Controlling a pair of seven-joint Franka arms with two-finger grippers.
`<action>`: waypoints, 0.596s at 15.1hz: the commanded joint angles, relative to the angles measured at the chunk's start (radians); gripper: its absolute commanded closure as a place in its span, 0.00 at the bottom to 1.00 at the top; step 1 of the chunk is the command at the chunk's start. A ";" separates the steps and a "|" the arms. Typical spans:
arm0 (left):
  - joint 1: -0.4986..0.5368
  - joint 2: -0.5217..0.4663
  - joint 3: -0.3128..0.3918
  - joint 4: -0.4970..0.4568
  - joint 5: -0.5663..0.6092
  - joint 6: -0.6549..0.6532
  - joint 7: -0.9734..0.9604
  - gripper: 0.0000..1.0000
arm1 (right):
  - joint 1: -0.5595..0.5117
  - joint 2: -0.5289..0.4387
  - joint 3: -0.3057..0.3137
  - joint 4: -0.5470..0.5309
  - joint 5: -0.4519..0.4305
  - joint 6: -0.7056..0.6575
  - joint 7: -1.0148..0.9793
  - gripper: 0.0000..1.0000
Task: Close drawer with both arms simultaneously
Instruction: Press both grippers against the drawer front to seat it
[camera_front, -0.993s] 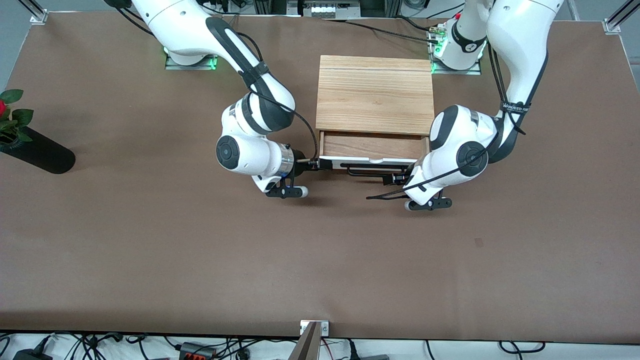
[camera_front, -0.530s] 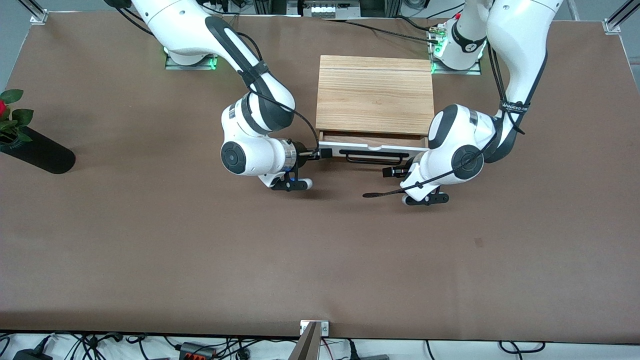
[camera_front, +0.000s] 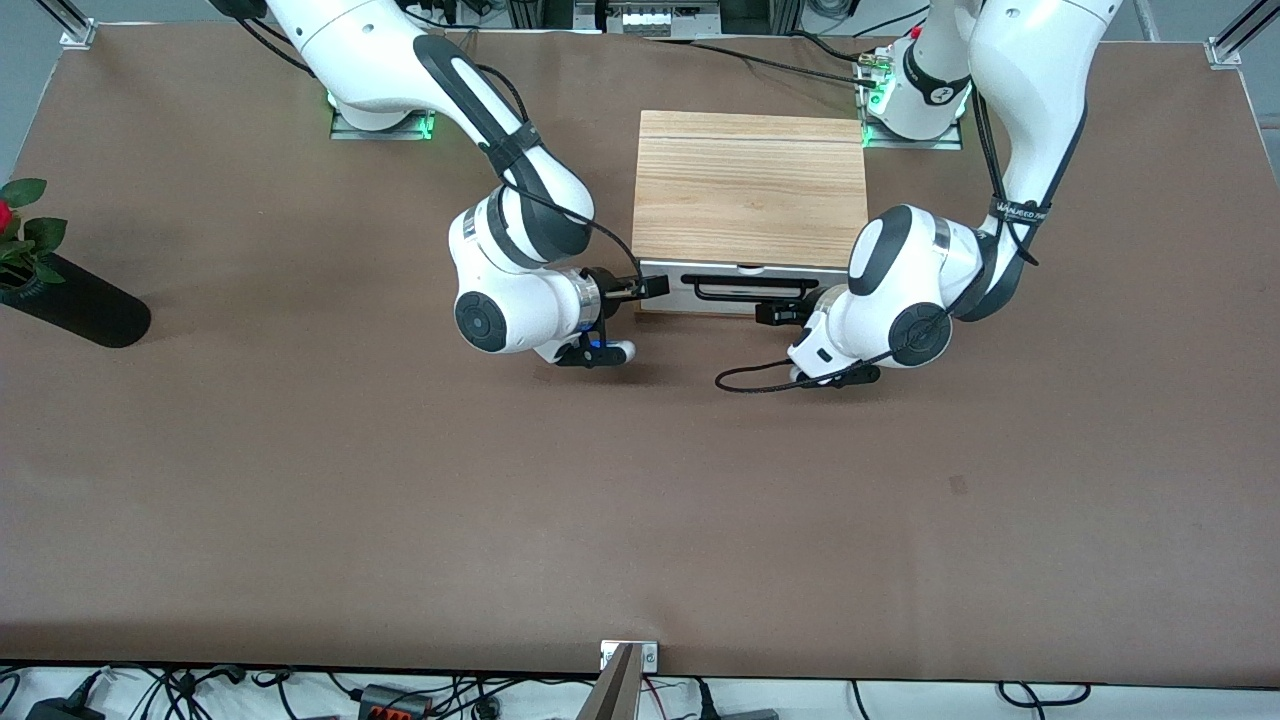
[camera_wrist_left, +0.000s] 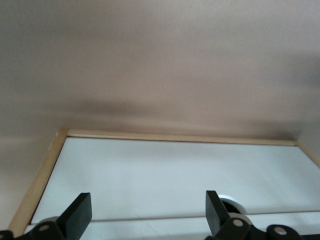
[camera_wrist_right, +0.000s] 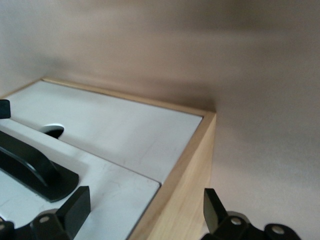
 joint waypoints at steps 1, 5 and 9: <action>0.018 -0.040 -0.014 -0.018 -0.023 -0.069 0.000 0.00 | -0.005 0.009 0.008 0.012 0.019 -0.036 -0.024 0.00; 0.027 -0.040 -0.013 -0.015 -0.023 -0.081 0.005 0.00 | -0.014 0.021 0.008 0.015 0.019 -0.032 -0.050 0.00; 0.035 -0.038 -0.005 0.049 -0.022 -0.083 0.009 0.00 | -0.040 0.021 -0.001 0.062 0.018 -0.026 -0.058 0.00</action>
